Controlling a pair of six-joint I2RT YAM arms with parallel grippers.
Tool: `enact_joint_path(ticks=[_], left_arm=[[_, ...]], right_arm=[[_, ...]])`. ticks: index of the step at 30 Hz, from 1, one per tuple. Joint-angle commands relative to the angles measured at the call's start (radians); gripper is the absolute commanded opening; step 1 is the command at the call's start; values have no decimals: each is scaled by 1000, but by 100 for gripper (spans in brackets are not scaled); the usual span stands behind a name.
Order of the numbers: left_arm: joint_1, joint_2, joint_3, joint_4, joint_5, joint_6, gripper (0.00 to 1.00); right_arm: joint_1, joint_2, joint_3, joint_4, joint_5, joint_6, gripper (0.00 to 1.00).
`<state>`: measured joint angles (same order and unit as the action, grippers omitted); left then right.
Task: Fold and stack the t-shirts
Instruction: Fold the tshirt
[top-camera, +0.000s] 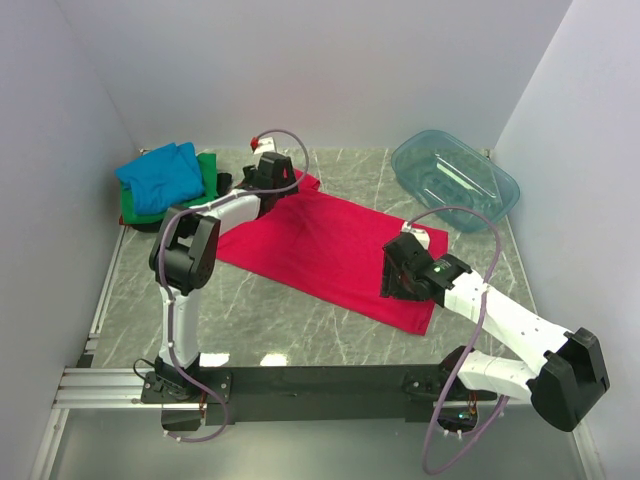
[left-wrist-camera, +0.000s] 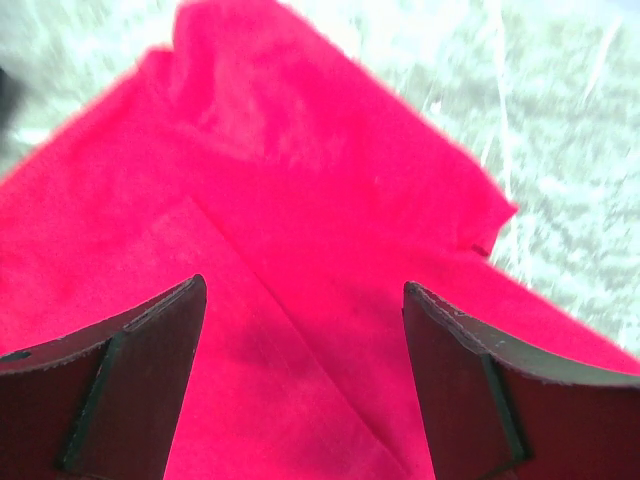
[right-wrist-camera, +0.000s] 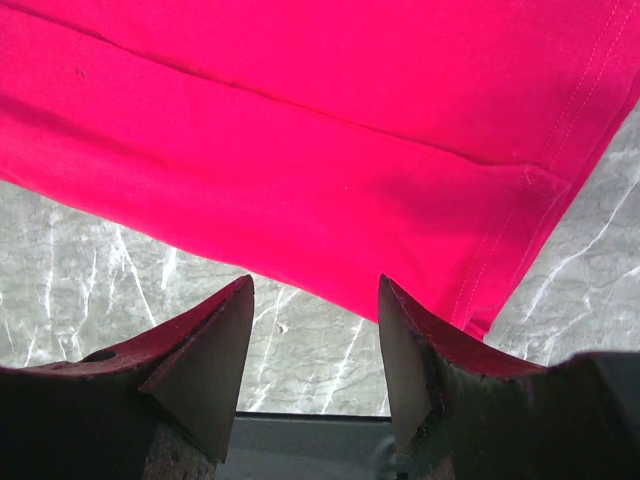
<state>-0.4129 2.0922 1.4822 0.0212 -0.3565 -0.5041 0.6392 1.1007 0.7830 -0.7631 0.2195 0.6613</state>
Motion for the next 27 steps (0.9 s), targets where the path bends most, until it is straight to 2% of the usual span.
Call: enact_joint_path(ticks=[1, 5, 12, 15, 22, 27], left_arm=[[3, -38, 46, 43, -64, 45, 85], [2, -127, -48, 65, -65, 21, 86], [-13, -277, -382, 140, 46, -109, 87], [-44, -296, -476, 183, 65, -132, 87], [-76, -307, -611, 154, 70, -198, 87], [-128, -350, -738, 139, 57, -250, 87]], right_arm=[[11, -12, 4, 4, 17, 12, 59], [10, 7, -1, 25, 23, 20, 59], [10, 73, -27, 145, -8, 17, 60], [11, 111, -18, 188, -12, 9, 60], [11, 231, -31, 292, -20, -6, 60], [10, 289, -60, 306, -32, 4, 60]])
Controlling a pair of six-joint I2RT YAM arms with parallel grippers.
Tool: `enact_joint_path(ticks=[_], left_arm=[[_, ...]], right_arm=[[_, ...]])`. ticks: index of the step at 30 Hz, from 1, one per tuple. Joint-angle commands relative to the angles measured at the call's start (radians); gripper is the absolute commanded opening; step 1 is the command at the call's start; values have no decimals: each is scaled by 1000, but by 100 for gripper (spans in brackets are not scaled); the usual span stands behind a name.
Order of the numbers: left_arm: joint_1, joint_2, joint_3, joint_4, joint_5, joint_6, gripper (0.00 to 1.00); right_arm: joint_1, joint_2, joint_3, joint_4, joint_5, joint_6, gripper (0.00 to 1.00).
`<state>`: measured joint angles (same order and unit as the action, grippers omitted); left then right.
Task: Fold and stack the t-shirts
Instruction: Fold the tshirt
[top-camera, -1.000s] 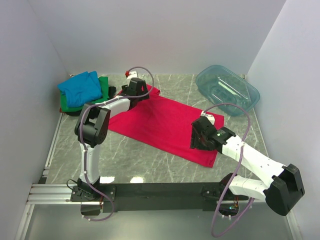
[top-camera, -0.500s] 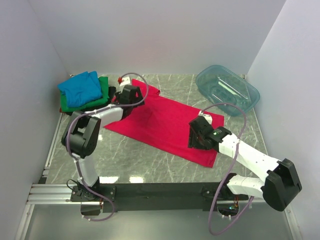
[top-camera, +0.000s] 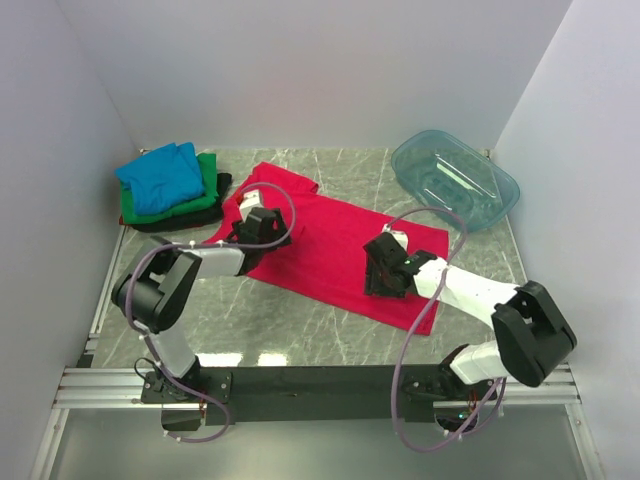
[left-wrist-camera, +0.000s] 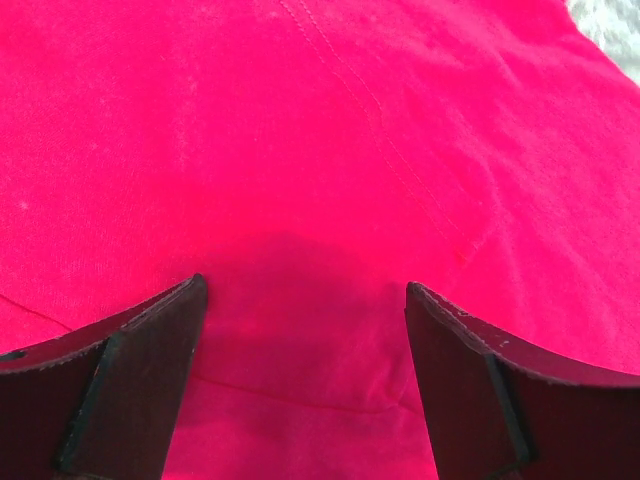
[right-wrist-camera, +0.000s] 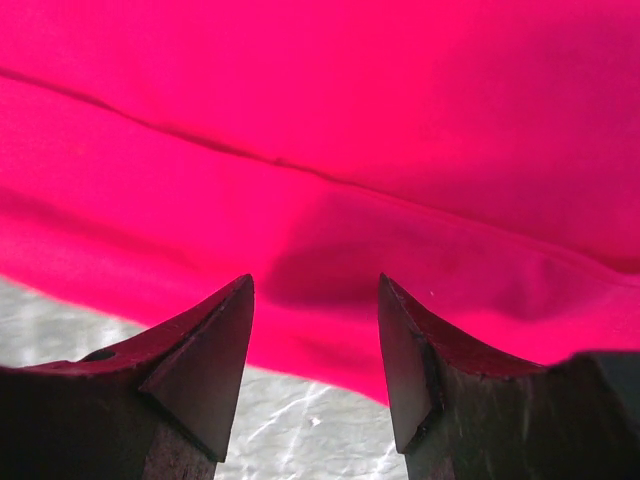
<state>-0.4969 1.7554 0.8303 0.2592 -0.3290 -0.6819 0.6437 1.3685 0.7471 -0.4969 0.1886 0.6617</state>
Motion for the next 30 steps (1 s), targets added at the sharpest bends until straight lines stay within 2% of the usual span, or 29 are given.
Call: enact_joint_path(ticks=[1, 13, 21, 25, 30], left_arm=[[-55, -23, -98, -113, 15, -83, 87], [-201, -157, -263, -303, -50, -289, 87], [-265, -215, -344, -376, -100, -380, 88], [-296, -253, -352, -382, -123, -389, 88], [-312, -336, -263, -458, -176, -363, 89]], right_arm=[[7, 27, -28, 37, -5, 9, 60], [7, -51, -123, -51, -96, 42, 61], [7, -114, -155, -124, -94, 75, 61], [7, -158, -160, -158, -69, 81, 61], [19, -183, -80, -186, -43, 61, 61]])
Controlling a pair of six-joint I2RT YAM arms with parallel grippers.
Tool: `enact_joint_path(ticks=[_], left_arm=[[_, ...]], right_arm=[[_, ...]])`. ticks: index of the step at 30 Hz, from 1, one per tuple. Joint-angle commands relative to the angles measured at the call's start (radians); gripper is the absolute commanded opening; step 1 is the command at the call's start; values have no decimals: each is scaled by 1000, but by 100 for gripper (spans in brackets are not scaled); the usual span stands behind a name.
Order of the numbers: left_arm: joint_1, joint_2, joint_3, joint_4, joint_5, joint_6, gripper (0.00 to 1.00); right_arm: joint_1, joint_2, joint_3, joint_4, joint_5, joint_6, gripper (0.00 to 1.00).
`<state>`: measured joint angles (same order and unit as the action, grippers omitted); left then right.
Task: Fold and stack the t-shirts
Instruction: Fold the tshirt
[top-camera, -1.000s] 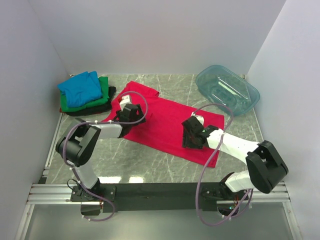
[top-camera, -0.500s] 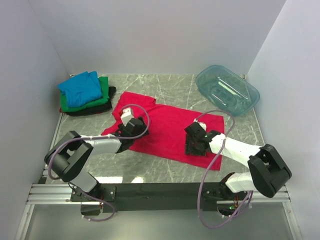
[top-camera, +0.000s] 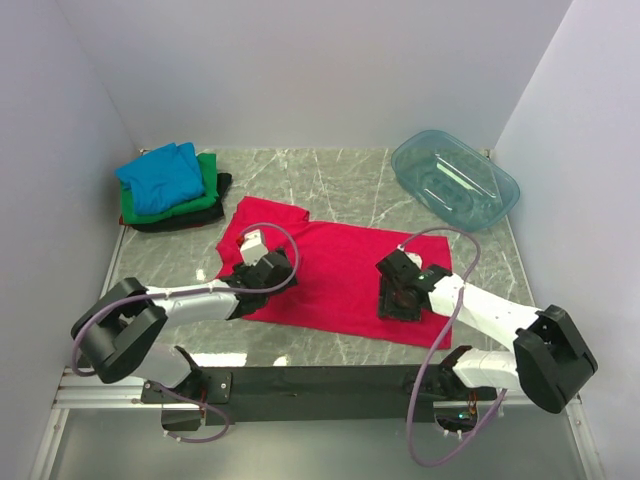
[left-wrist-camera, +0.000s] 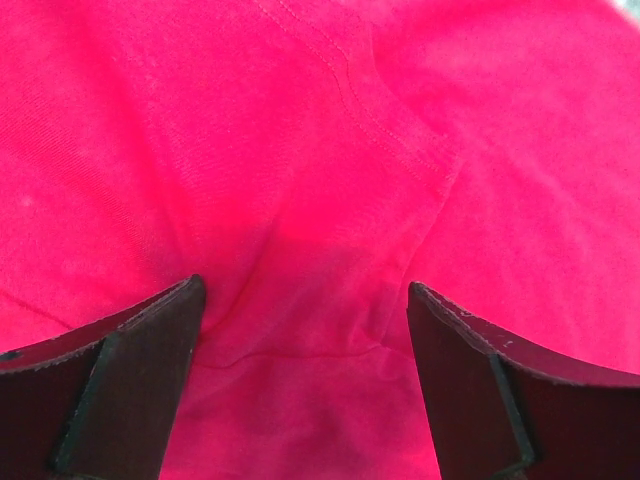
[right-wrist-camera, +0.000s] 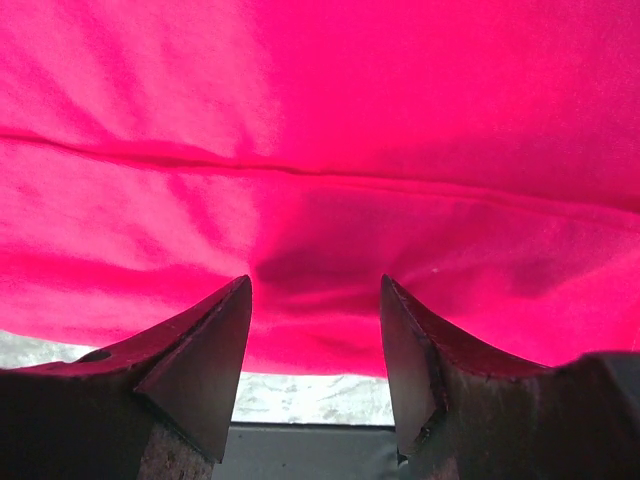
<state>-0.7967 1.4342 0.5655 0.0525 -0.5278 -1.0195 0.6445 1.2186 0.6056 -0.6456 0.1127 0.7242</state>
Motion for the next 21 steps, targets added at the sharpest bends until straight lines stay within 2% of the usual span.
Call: enact_joint_path(ticks=[1, 6, 13, 21], left_arm=[[-12, -33, 14, -281, 15, -22, 90], [-12, -118, 8, -275, -26, -13, 91], [-13, -78, -36, -260, 3, -71, 91], [-33, -162, -141, -307, -3, -157, 90]], right_arm=[[17, -36, 80, -43, 47, -6, 61], [26, 1, 186, 9, 27, -51, 61], [109, 197, 313, 102, -11, -78, 61], [156, 321, 307, 184, -31, -85, 61]])
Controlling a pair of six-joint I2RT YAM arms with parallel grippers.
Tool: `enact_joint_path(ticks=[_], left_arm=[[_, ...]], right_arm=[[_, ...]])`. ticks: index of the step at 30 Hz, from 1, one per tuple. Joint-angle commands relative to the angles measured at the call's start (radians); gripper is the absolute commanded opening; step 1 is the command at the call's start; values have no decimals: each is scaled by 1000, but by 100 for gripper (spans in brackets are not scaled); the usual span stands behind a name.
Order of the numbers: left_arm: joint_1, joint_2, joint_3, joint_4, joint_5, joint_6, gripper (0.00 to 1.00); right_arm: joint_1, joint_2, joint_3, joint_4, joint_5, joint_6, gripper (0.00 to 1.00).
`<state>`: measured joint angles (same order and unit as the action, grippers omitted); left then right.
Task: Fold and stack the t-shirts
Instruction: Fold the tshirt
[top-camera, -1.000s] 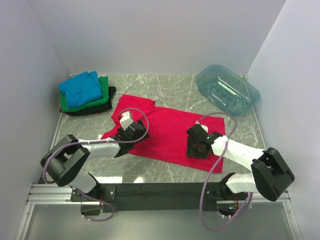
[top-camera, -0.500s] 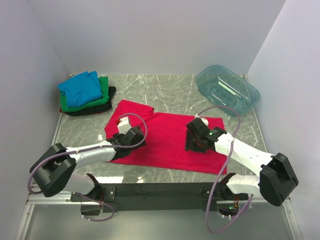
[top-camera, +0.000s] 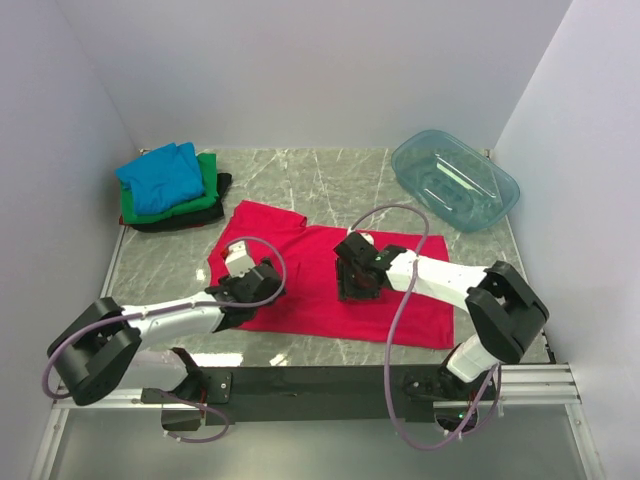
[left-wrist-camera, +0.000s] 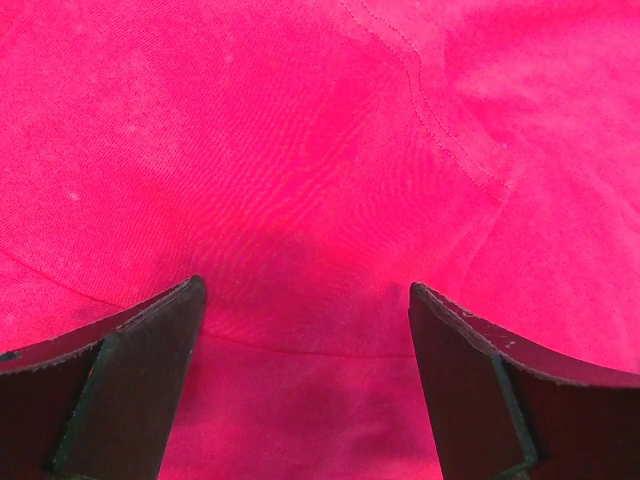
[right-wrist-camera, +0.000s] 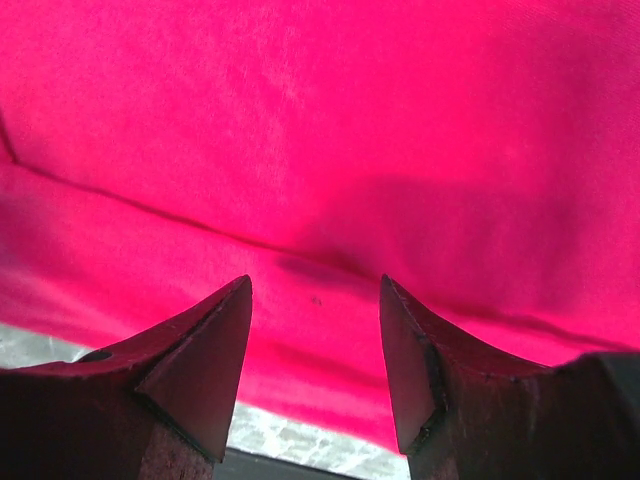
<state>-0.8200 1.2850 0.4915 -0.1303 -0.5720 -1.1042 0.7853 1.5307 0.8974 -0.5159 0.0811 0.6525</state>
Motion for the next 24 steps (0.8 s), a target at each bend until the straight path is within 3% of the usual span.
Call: enact_joint_path(ticks=[1, 9, 15, 21, 24], left_arm=[[-13, -24, -74, -123, 47, -77, 91], [-77, -62, -103, -190, 63, -166, 91], [-160, -125, -45, -342, 21, -226, 92], [-154, -220, 264, -524, -173, -91, 95], [-104, -196, 363, -488, -230, 42, 99]], right_arm=[[19, 14, 3, 63, -1, -10, 61], [72, 42, -84, 97, -7, 42, 61], [143, 19, -123, 65, -1, 88, 61], [160, -119, -31, -64, 106, 88, 61], [157, -190, 36, -102, 147, 72, 62]])
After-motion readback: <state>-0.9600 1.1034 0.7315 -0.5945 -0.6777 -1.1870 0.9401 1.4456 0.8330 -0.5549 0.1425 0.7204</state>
